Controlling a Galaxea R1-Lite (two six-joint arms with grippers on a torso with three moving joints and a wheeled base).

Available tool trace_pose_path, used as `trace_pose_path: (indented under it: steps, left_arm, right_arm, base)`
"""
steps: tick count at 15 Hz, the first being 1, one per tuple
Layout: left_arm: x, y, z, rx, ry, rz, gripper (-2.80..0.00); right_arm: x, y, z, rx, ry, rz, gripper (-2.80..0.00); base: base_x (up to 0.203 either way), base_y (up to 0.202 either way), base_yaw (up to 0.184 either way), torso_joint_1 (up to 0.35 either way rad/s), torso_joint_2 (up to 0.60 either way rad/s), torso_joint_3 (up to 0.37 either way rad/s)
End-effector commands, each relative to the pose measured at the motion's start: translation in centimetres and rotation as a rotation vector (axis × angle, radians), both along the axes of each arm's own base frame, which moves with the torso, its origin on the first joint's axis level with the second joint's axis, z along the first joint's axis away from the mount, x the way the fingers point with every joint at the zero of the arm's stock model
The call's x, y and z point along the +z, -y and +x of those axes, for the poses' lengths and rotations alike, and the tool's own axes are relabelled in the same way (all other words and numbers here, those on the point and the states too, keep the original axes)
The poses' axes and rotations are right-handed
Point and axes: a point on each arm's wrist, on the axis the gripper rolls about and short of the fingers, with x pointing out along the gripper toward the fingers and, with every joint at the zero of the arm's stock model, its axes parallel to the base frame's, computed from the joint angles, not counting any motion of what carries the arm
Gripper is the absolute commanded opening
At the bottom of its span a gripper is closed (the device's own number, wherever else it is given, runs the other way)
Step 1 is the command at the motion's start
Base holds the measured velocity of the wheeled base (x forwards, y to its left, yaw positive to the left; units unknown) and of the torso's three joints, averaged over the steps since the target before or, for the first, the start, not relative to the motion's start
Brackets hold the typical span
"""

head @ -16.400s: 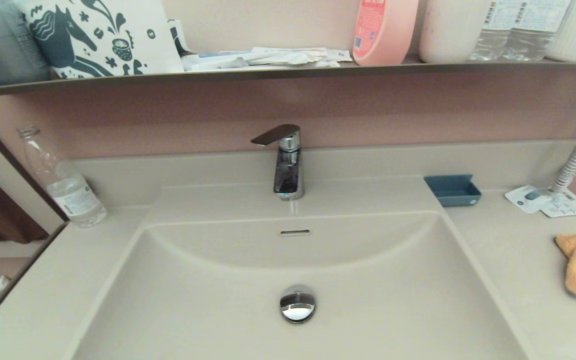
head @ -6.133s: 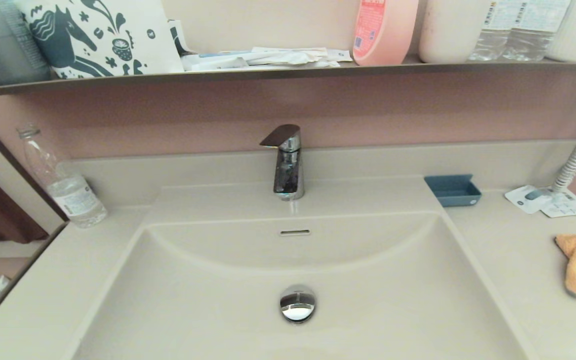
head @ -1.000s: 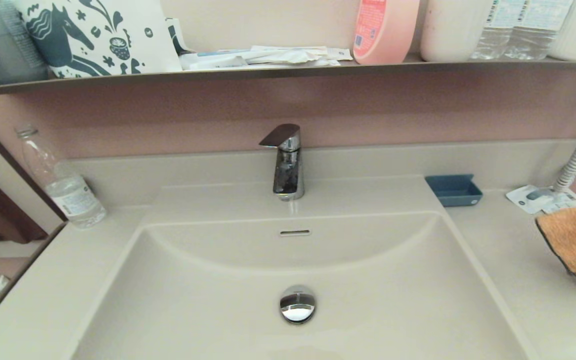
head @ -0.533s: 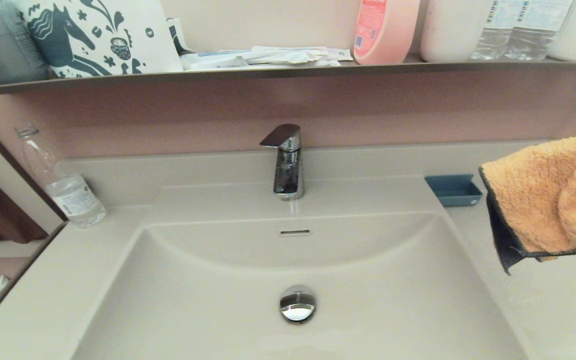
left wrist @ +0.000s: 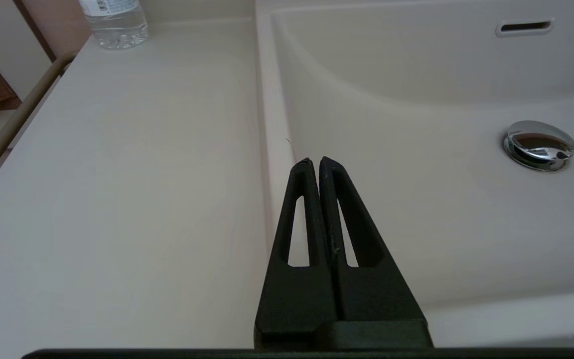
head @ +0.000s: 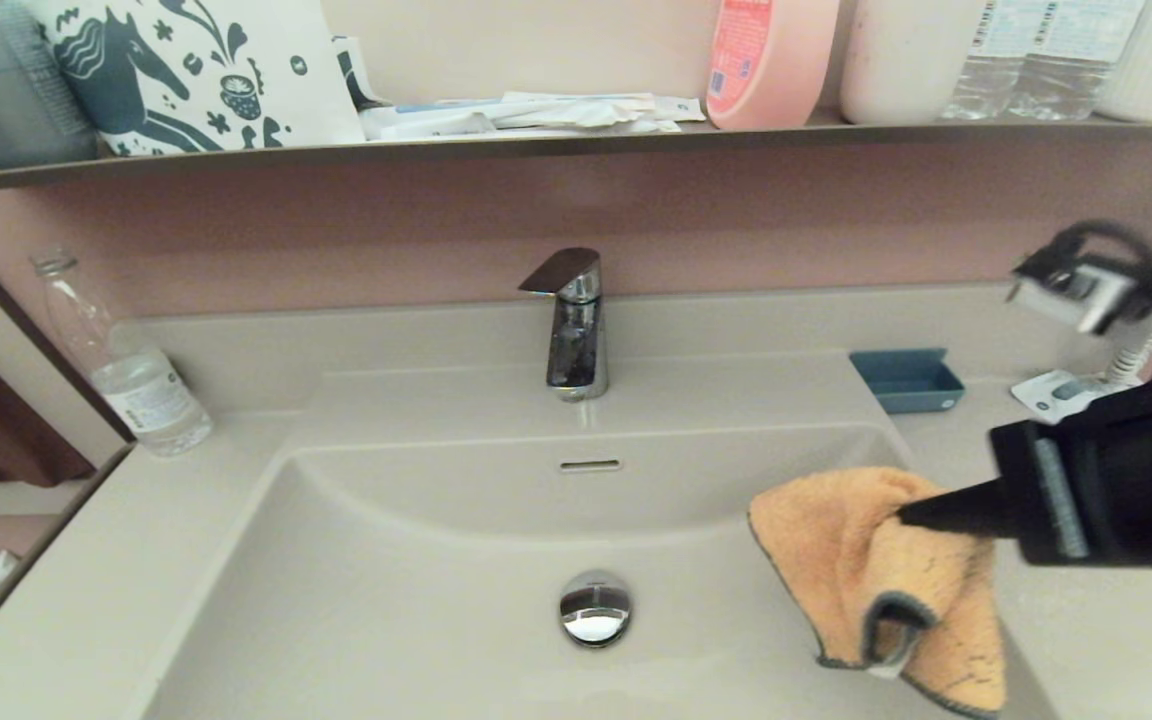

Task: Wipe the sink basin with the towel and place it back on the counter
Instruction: Wipe the sink

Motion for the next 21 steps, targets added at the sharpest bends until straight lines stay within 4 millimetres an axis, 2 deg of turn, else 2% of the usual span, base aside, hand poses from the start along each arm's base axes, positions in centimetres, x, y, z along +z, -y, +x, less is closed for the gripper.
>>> trace_pose_path:
  steps: [1, 4, 10, 12, 15, 21]
  left_arm:
    - [0.0, 0.0, 0.0, 0.001, -0.002, 0.0, -2.8]
    - [0.0, 0.0, 0.0, 0.001, -0.001, 0.0, -2.8]
    - [0.0, 0.0, 0.0, 0.0, 0.0, 0.0, -2.8]
    - [0.0, 0.0, 0.0, 0.0, -0.001, 0.0, -2.8]
    - [0.0, 0.0, 0.0, 0.0, 0.0, 0.0, -2.8]
    - [0.0, 0.0, 0.0, 0.001, -0.001, 0.0, -2.8]
  right_arm:
    - [-3.8, -2.7, 1.7, 0.01, -0.087, -0.061, -2.8]
    - [-7.2, -4.9, 3.7, -0.049, -0.159, -0.133, -2.8]
    - [-14.0, -7.5, 6.3, -0.128, -0.288, -0.398, -2.8]
    - [-16.2, -9.0, 6.5, -0.112, -0.303, -0.45, -2.8]
    - [-19.0, -12.3, 5.9, -0.046, -0.307, -0.463, -2.8]
    - [-19.2, -18.5, 5.3, 0.089, -0.357, -0.303, -2.8]
  base:
    - [0.0, 0.0, 0.0, 0.0, 0.0, 0.0]
    - [0.0, 0.0, 0.0, 0.0, 0.0, 0.0]
    - [0.0, 0.0, 0.0, 0.0, 0.0, 0.0]
    - [0.0, 0.0, 0.0, 0.0, 0.0, 0.0]
    - [0.0, 0.0, 0.0, 0.0, 0.0, 0.0]
    - [0.0, 0.0, 0.0, 0.0, 0.0, 0.0]
